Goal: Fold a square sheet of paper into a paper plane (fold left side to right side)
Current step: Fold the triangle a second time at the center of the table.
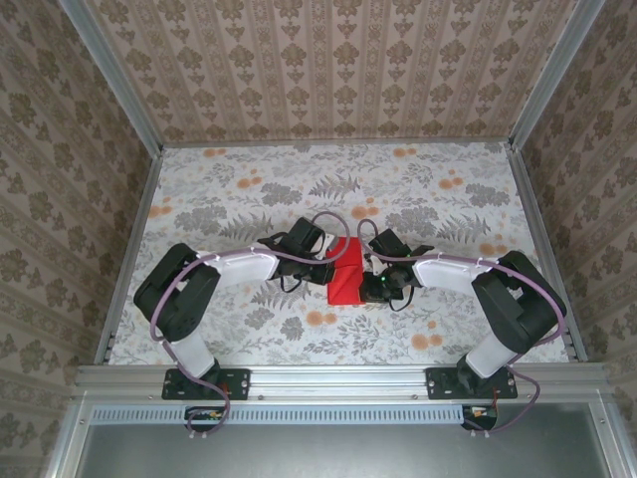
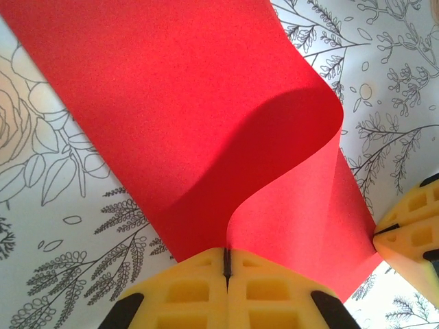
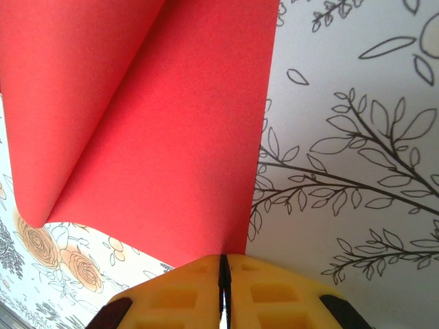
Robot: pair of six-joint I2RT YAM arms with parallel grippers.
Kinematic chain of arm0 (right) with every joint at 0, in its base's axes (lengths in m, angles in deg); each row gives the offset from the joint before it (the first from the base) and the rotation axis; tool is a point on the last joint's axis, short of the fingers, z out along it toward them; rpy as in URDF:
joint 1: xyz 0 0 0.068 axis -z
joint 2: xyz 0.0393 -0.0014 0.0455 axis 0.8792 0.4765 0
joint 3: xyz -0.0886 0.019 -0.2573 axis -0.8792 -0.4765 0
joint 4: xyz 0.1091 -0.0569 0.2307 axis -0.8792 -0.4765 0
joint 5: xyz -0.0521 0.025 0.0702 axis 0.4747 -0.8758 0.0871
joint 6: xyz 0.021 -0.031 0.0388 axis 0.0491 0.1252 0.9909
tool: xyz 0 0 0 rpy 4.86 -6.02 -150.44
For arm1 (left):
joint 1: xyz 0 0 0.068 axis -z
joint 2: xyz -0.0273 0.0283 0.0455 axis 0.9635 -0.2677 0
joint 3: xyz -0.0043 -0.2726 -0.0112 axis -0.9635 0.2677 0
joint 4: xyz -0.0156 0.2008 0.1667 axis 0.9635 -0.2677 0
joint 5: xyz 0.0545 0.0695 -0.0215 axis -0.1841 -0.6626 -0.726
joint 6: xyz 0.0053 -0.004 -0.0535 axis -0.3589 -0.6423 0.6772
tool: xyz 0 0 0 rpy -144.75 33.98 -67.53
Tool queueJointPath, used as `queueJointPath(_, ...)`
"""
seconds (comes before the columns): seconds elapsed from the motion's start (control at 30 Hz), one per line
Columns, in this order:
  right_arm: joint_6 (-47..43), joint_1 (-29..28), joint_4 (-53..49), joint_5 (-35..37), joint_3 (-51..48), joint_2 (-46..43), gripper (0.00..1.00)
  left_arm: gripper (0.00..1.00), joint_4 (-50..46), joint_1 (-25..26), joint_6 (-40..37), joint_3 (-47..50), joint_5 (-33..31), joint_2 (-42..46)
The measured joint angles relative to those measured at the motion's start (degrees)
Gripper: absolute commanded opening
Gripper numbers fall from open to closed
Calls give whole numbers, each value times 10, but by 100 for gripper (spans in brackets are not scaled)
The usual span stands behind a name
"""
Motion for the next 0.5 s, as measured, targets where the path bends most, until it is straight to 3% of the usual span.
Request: queueJointPath(0.5, 0, 0, -3, 0, 3, 3, 12, 1, -3, 0, -10, -3, 0, -12)
